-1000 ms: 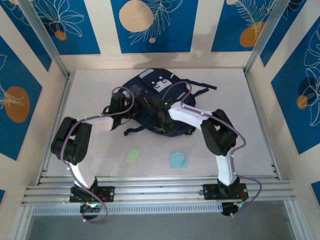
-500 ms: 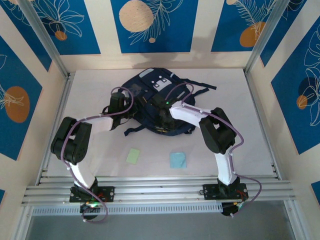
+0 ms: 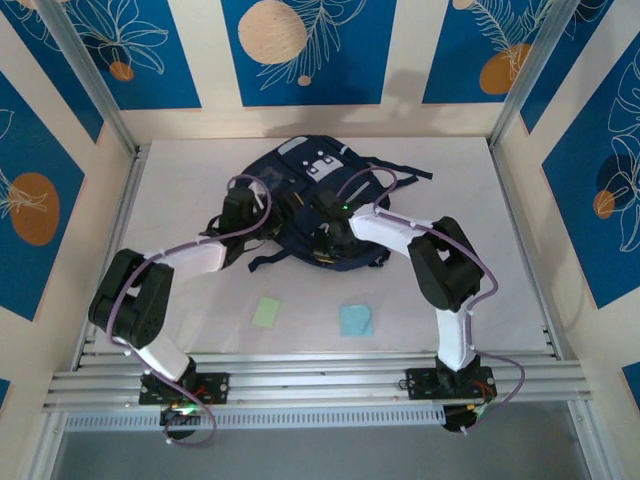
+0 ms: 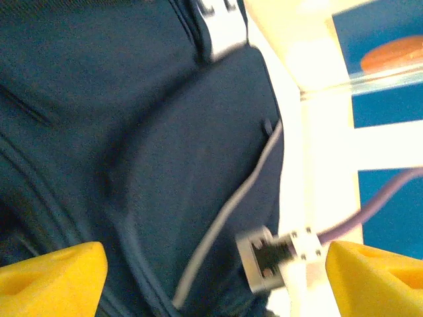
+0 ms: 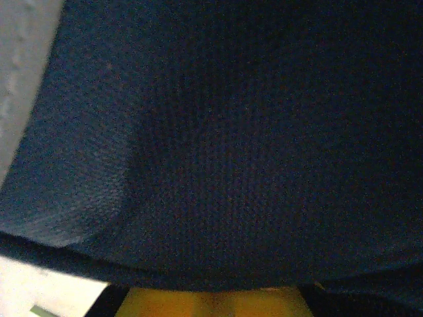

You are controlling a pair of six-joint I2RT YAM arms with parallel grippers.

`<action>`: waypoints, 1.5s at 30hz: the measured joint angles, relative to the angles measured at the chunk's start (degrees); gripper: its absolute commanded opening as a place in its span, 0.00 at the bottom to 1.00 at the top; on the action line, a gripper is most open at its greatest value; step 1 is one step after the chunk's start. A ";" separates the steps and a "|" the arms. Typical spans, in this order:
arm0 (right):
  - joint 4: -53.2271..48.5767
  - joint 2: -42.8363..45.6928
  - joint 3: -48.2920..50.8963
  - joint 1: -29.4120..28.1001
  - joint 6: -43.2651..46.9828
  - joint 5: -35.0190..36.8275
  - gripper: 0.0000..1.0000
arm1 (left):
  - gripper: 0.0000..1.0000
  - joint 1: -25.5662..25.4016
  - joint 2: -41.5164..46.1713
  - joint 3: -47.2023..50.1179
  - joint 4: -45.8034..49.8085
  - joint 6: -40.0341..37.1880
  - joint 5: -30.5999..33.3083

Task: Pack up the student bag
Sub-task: Zip the student bag at the top-center of the table.

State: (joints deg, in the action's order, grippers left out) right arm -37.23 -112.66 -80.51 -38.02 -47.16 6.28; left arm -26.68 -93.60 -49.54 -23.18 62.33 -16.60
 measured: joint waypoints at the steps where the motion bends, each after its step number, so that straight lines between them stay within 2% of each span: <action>1: 0.28 0.33 0.31 0.20 0.66 -0.74 0.00 | 0.86 -1.44 -0.13 0.17 0.04 0.42 0.39; 4: 0.50 0.87 0.70 0.50 2.43 -2.71 0.00 | 0.86 -4.24 -2.34 0.31 -0.09 1.29 0.79; 8: 0.02 0.96 0.83 0.96 4.94 -4.72 0.00 | 0.85 -4.70 -7.26 -0.74 -0.22 1.75 1.62; 10: -0.52 1.07 0.81 1.22 6.38 -5.03 0.00 | 0.80 -4.70 -8.98 -2.47 0.44 1.66 1.68; 11: -0.92 1.14 0.79 1.33 7.21 -5.07 0.00 | 0.75 -4.70 -9.51 -3.37 1.22 1.31 1.75; 12: -1.51 1.18 0.59 1.36 8.26 -5.01 0.00 | 0.66 -4.70 -10.14 -4.35 1.88 0.83 1.97; 16: -5.66 1.20 -1.62 1.33 12.04 -2.12 0.00 | 0.05 -4.37 -12.85 -6.25 4.33 -1.27 2.36; 17: -6.82 1.20 -2.19 1.33 12.85 -1.20 0.00 | 0.00 -4.22 -13.31 -6.32 4.26 -1.40 2.19; 22: -11.93 1.18 -5.42 0.85 17.05 3.78 0.00 | 0.00 -4.11 -13.73 -7.43 4.26 -1.42 1.01; 30: -20.39 1.05 -11.41 0.66 23.12 7.52 0.00 | 0.00 -3.48 -10.99 -7.41 4.31 -1.40 -0.98; 35: -23.85 1.09 -11.50 2.97 25.29 9.84 0.00 | 0.00 -3.04 -8.98 -7.17 5.07 -1.36 -1.53; 45: -19.17 5.53 -5.01 7.54 28.20 11.17 0.00 | 0.00 -2.56 -7.23 -5.90 5.03 -1.18 -2.62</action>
State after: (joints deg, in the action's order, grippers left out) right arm -56.40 -107.13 -85.52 -30.48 -18.96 17.45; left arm -29.23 -100.84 -55.44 -18.15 61.14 -19.22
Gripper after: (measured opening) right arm 0.055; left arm 0.062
